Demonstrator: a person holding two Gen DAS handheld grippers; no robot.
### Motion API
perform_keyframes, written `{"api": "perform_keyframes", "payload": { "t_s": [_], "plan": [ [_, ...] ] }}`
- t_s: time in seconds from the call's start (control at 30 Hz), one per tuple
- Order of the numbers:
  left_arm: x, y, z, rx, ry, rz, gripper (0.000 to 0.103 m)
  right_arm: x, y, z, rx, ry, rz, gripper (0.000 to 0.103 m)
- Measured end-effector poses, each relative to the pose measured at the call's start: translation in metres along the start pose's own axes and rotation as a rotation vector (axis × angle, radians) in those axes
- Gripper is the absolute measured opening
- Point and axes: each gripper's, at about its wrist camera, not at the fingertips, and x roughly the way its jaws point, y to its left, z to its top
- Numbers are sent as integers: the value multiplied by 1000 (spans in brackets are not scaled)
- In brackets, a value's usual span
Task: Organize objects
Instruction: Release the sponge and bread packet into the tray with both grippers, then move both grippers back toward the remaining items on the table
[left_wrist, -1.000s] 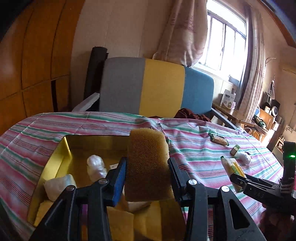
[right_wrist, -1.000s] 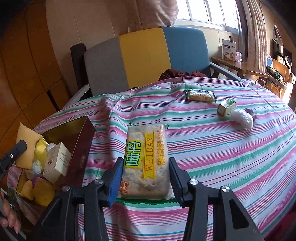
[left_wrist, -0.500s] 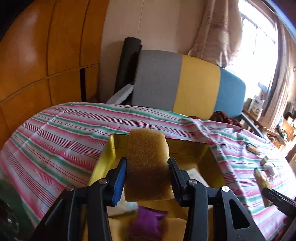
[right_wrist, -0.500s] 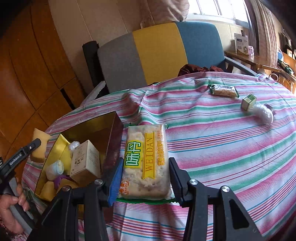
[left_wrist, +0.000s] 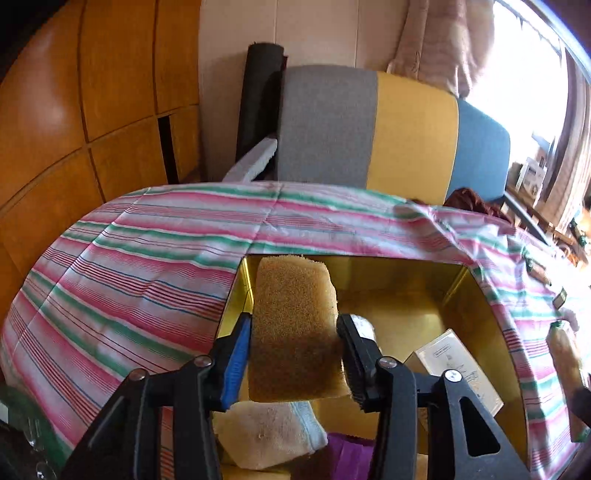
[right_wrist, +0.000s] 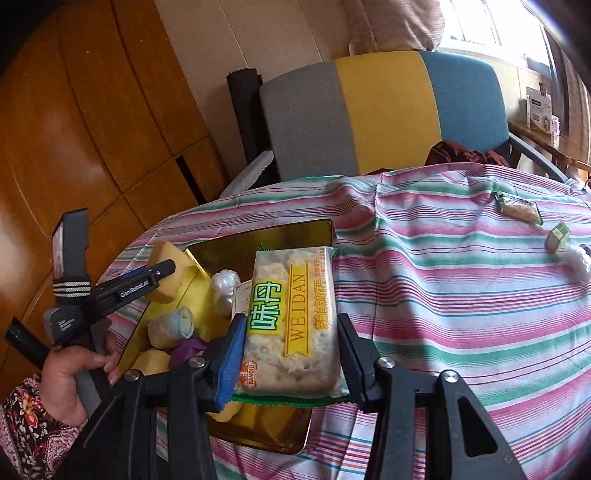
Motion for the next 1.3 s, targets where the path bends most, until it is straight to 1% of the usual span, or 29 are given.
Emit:
{"api": "perform_keyframes", "payload": {
  "t_s": [0.03, 0.07, 0.1, 0.17, 0.23, 0.33, 0.4, 0.47, 0.53, 0.67, 0.77, 0.83, 0.9, 0.97, 1.03, 1.1, 1.17, 1.3],
  "plan": [
    [1, -1, -1, 8, 1, 16, 60, 1, 0, 0, -6, 0, -10, 48],
    [0, -1, -2, 6, -9, 27, 66, 1, 0, -1, -11, 1, -16, 48],
    [-2, -1, -4, -4, -14, 32, 74, 2, -1, -1, -14, 2, -13, 48],
    [-9, 2, -13, -49, -19, 14, 82, 5, -2, -2, -23, 10, -14, 48],
    [-17, 6, -24, -89, -18, 6, 84, 8, -2, -2, -37, 15, -18, 48],
    [-34, 8, -45, -152, -22, -4, 88, 18, -2, -1, -53, 35, -20, 48],
    [-48, 7, -58, -187, -37, -22, 90, 26, -2, 3, -61, 48, -24, 48],
    [-60, 5, -67, -201, -55, -27, 93, 36, -1, 9, -75, 62, -30, 48],
    [-73, 1, -76, -198, -79, -25, 94, 47, 1, 16, -90, 71, -37, 48],
    [-90, -3, -85, -189, -95, -36, 95, 69, 7, 31, -115, 89, -44, 48],
    [-95, -4, -91, -200, -74, -44, 95, 88, 12, 43, -137, 105, -45, 48],
    [-96, -4, -95, -206, -58, -46, 95, 102, 15, 49, -140, 122, -67, 48],
    [-100, -2, -98, -214, -55, -36, 95, 117, 15, 53, -135, 149, -88, 48],
    [-102, -2, -100, -215, -50, -43, 95, 126, 13, 55, -136, 169, -111, 49],
    [-105, -3, -101, -203, -51, -28, 95, 122, 10, 55, -123, 157, -124, 49],
    [-107, -6, -103, -198, -56, -31, 95, 110, 5, 53, -85, 133, -89, 49],
    [-105, -9, -102, -209, -50, -40, 95, 98, -2, 48, -53, 123, -65, 49],
    [-102, -22, -100, -212, -43, -74, 95, 78, -13, 34, -49, 126, -62, 49]
  ]
}}
